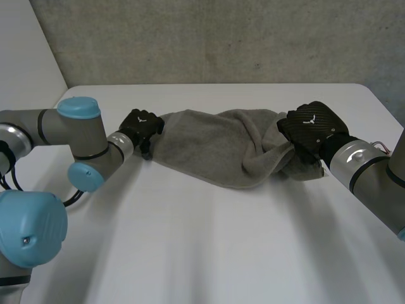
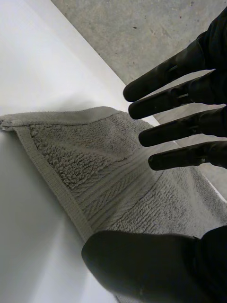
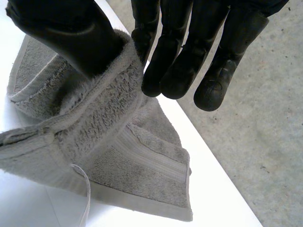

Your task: Fold the towel.

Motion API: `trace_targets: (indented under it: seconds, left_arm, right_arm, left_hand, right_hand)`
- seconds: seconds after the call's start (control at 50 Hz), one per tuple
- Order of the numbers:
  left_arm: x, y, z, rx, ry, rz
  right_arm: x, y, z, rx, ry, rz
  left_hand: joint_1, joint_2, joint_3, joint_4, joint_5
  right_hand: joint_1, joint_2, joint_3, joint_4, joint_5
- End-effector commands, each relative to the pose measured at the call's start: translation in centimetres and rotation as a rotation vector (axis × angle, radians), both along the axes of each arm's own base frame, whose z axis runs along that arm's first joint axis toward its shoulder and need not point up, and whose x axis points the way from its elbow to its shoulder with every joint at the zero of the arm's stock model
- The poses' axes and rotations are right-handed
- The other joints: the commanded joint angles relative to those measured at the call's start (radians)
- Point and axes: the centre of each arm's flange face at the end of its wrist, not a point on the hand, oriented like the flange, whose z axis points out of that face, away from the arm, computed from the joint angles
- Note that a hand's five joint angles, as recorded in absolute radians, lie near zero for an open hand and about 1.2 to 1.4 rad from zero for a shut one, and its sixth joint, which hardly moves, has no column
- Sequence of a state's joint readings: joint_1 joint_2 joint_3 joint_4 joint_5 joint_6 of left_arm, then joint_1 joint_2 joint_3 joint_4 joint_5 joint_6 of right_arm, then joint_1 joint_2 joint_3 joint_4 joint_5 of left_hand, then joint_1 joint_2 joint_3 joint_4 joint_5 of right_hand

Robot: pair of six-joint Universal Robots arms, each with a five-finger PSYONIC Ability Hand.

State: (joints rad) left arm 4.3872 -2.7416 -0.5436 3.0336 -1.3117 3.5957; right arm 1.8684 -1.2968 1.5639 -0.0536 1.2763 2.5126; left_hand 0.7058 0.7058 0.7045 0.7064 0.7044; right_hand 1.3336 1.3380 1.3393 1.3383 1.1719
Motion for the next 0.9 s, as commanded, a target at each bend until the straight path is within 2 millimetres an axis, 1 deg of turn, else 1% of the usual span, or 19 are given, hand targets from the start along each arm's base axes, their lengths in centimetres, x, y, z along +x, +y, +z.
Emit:
trace_targets:
  seconds: [0.02, 0.14, 0.28, 0.34, 0.38, 0.4, 0.42, 0.44, 0.48, 0.76, 0.9]
  left_arm:
    - [0.00, 0.04, -0.89, 0.035, -0.014, -0.002]
    - [-0.01, -0.03, -1.20, 0.052, -0.021, -0.001]
    - [-0.09, -0.25, -0.74, 0.039, -0.016, -0.001]
    - [-0.09, -0.27, -0.70, 0.038, -0.016, -0.001]
    - [-0.12, -0.35, -0.50, 0.032, -0.014, -0.001]
    - [-0.12, -0.35, -0.50, 0.032, -0.014, -0.001]
    - [-0.13, -0.39, -0.38, 0.029, -0.013, -0.001]
    - [-0.13, -0.39, -0.38, 0.029, -0.013, -0.001]
    - [-0.12, -0.34, -0.41, 0.033, -0.014, -0.001]
    - [-0.05, -0.10, -0.58, 0.054, -0.024, -0.003]
    - [-0.04, -0.12, -0.57, 0.053, -0.022, -0.001]
  right_arm:
    - [0.03, -0.08, -0.31, 0.009, 0.003, 0.000]
    - [0.04, -0.14, -0.43, 0.012, 0.004, 0.000]
    - [0.04, -0.12, -0.52, 0.014, 0.006, 0.000]
    - [0.04, -0.12, -0.52, 0.014, 0.004, 0.000]
    - [0.04, -0.12, -0.52, 0.014, 0.004, 0.000]
    - [0.04, -0.12, -0.52, 0.014, 0.004, 0.000]
    - [0.04, -0.12, -0.52, 0.014, 0.004, 0.000]
    - [0.04, -0.12, -0.52, 0.014, 0.004, 0.000]
    - [0.04, -0.12, -0.52, 0.014, 0.004, 0.000]
    - [0.03, -0.10, -0.56, 0.015, 0.006, 0.000]
    - [0.03, -0.10, -0.56, 0.015, 0.006, 0.000]
  left_hand:
    - [-0.055, -0.055, -0.054, -0.055, -0.228]
    - [-0.061, -0.061, -0.059, -0.061, -0.234]
    - [-0.046, -0.046, -0.045, -0.047, -0.219]
    - [0.013, 0.013, 0.014, 0.012, -0.160]
    - [0.144, 0.144, 0.145, 0.143, -0.029]
    - [0.145, 0.145, 0.146, 0.144, -0.028]
    - [0.232, 0.232, 0.233, 0.231, 0.059]
    - [0.233, 0.233, 0.234, 0.232, 0.060]
    - [0.353, 0.353, 0.354, 0.352, 0.180]
    - [0.535, 0.535, 0.536, 0.535, 0.362]
    - [0.509, 0.509, 0.510, 0.508, 0.336]
  right_hand:
    - [0.063, 0.058, 0.057, 0.058, 0.050]
    - [0.063, 0.058, 0.057, 0.058, 0.050]
    - [0.063, 0.058, 0.057, 0.058, 0.050]
    - [0.063, 0.058, 0.057, 0.058, 0.050]
    - [0.063, 0.058, 0.057, 0.058, 0.050]
    - [0.063, 0.058, 0.057, 0.058, 0.050]
    - [0.063, 0.058, 0.057, 0.058, 0.050]
    - [0.063, 0.058, 0.057, 0.058, 0.050]
    - [0.063, 0.058, 0.057, 0.058, 0.050]
    - [0.063, 0.058, 0.057, 0.058, 0.050]
    - [0.063, 0.058, 0.057, 0.058, 0.050]
